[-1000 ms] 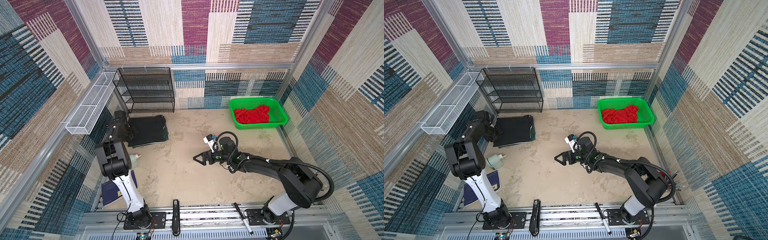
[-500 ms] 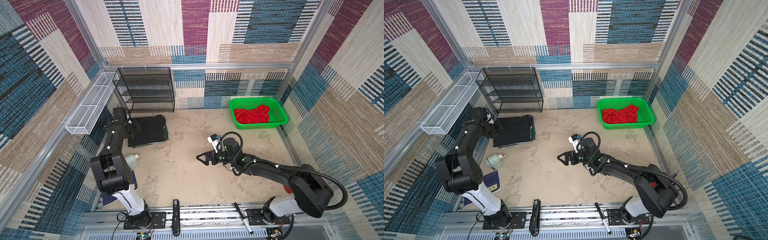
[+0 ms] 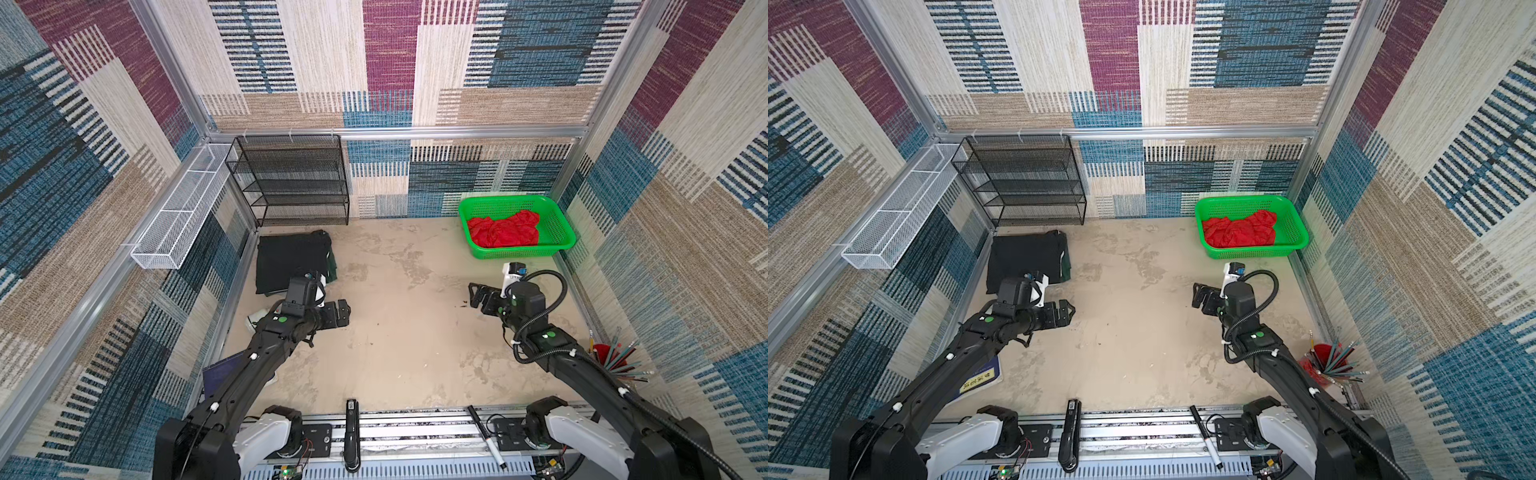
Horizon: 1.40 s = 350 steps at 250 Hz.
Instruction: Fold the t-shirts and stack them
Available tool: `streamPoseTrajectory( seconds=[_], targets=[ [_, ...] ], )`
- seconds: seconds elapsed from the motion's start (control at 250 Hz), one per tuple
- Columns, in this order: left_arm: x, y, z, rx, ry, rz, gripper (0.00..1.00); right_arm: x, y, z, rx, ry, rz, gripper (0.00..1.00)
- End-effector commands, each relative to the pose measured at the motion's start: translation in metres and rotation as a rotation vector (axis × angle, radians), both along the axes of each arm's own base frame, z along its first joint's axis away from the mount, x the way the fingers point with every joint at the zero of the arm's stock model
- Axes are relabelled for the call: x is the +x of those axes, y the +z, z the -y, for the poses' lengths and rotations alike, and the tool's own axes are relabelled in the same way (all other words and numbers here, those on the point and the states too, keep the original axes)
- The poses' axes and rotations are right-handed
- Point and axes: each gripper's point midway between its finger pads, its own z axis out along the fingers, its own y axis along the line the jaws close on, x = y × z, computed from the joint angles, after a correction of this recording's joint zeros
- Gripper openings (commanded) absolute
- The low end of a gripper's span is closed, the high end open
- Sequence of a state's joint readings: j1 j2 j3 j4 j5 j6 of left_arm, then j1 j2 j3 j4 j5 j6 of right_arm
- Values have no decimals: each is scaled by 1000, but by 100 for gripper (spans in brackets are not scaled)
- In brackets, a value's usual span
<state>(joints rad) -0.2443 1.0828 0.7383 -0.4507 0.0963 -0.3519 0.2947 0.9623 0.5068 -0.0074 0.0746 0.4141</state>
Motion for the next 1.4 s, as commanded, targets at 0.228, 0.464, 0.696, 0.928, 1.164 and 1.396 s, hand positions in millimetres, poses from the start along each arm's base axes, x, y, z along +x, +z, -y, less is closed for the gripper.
streamPoseTrajectory(
  seconds=[0.228, 0.464, 0.696, 0.928, 1.164, 1.396],
  targets=[
    [15, 13, -99, 394, 414, 298, 100, -23, 7, 86, -286, -318, 273, 99],
    [55, 14, -104, 481, 389, 330, 99, -16, -21, 93, -363, -277, 303, 99],
    [82, -26, -98, 496, 284, 367, 99, 9, -9, 85, -379, -203, 390, 99],
    [101, -24, -83, 439, 182, 429, 99, 11, 7, 84, -395, -194, 508, 99],
    [97, -10, -85, 481, 160, 561, 100, 12, 11, 88, -399, -215, 534, 99],
    [107, -28, -96, 391, 155, 573, 100, 12, 13, 90, -352, -190, 587, 99]
  ],
)
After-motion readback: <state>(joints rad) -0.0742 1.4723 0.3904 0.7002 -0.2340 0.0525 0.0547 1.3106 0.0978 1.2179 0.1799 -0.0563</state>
